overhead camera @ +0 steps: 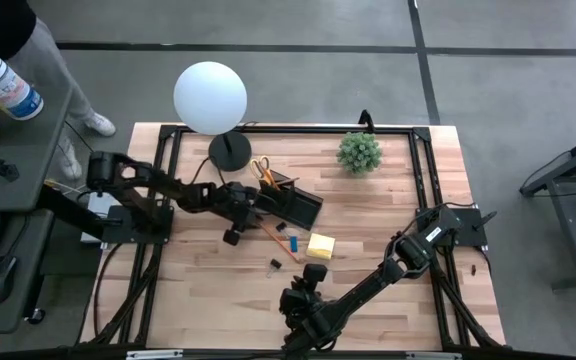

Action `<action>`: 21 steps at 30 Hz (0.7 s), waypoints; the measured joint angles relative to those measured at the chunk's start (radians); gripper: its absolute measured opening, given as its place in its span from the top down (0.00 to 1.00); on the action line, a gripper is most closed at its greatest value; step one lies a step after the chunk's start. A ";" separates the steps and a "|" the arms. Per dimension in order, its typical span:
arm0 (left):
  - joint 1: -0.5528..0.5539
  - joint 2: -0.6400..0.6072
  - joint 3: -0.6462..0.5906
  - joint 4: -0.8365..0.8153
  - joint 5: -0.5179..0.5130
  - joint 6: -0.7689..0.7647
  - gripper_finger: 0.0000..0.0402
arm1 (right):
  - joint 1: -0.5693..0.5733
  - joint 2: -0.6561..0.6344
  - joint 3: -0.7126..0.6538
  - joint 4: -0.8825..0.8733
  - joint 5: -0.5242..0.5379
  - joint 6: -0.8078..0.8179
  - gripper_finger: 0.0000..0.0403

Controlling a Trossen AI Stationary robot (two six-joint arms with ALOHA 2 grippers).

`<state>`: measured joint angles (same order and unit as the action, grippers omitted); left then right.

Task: Pick and place office supplies into organizer
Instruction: Put the yellow pencil into the black organizer

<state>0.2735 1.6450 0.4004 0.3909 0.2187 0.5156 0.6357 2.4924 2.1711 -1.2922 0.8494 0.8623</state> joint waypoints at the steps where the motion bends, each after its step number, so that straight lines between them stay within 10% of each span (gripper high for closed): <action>1: 0.000 -0.023 0.000 -0.043 -0.004 -0.007 0.70 | 0.000 0.000 0.000 0.000 0.000 0.000 0.81; 10: 0.001 -0.133 0.089 -0.386 -0.009 0.016 0.70 | 0.000 0.000 0.000 0.000 0.000 0.000 0.81; 21: 0.000 -0.126 0.123 -0.394 -0.097 0.039 0.70 | 0.002 0.000 0.000 0.011 0.003 0.000 0.81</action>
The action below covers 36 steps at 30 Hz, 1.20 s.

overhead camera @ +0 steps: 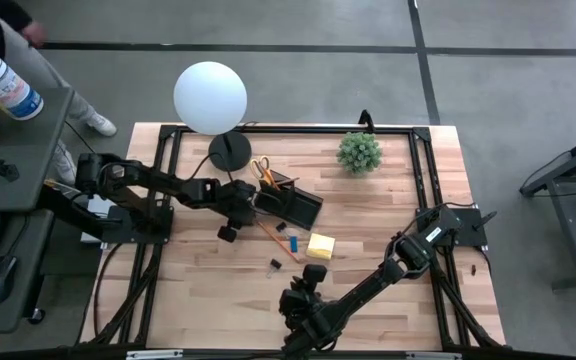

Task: Pick and place office supplies into organizer
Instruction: Put the yellow pencil into the black organizer

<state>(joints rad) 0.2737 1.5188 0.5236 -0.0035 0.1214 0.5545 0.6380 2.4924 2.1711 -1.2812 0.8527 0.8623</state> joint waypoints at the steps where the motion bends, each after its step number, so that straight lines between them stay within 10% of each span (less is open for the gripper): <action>1: 0.000 0.000 0.000 0.007 -0.007 0.003 0.70 | 0.000 0.000 0.000 0.000 0.000 0.000 0.81; 36: 0.001 0.078 0.005 0.135 0.089 0.052 0.70 | -0.002 0.000 0.000 0.011 0.003 -0.018 0.81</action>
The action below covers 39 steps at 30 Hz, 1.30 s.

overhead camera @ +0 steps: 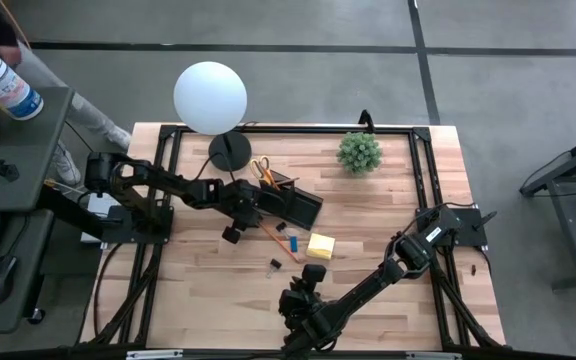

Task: Pick and place office supplies into organizer
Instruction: Put the yellow pencil into the black organizer

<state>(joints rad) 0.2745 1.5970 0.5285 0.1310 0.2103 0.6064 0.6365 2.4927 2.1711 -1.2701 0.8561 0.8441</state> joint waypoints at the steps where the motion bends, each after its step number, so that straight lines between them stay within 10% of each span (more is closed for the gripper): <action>1: 0.000 0.000 0.000 0.000 0.004 0.000 0.70 | 0.000 0.000 0.000 0.000 0.000 0.000 0.81; 39: 0.001 0.001 -0.001 -0.069 0.078 -0.008 0.99 | -0.002 0.000 0.000 0.000 -0.007 0.000 0.81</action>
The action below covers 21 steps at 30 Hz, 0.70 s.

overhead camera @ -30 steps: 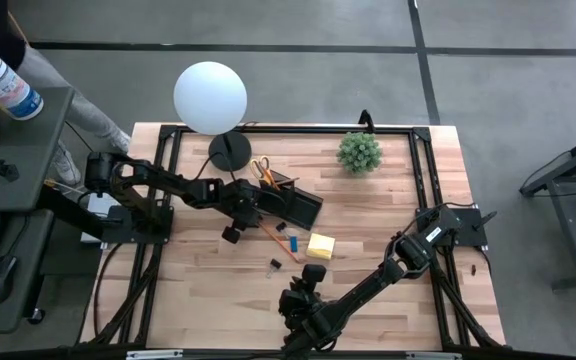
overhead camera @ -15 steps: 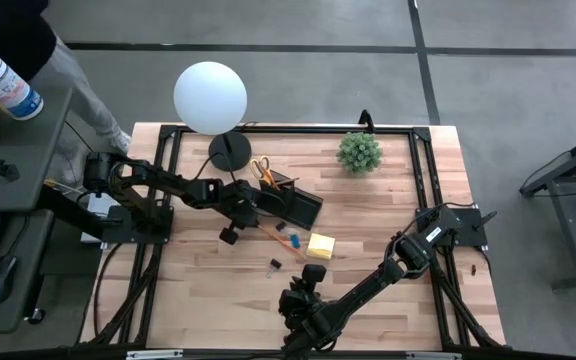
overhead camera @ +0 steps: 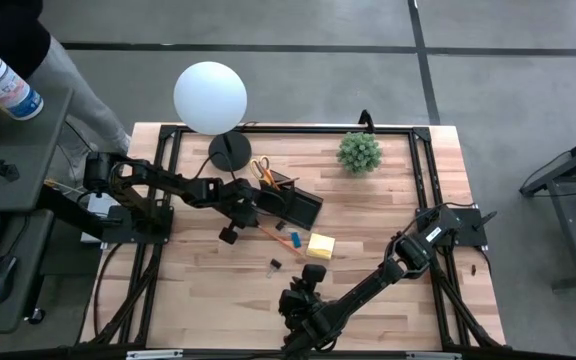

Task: Pick and place office supplies into organizer
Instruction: Put the yellow pencil into the black organizer

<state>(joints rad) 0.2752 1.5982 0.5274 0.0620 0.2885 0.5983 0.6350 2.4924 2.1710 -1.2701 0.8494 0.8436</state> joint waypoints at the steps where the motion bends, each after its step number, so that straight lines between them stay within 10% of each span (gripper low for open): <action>1: 0.000 0.000 0.000 0.000 0.003 0.000 0.99 | 0.000 0.000 0.000 0.000 -0.002 0.000 0.81; 21: -0.001 -0.217 -0.005 -0.171 -0.019 -0.031 1.00 | 0.026 0.000 0.022 -0.114 0.036 0.083 0.81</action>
<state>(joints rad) 0.2737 1.3814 0.5228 -0.1085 0.2692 0.5678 0.6613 2.4924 2.1930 -1.3846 0.8855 0.9263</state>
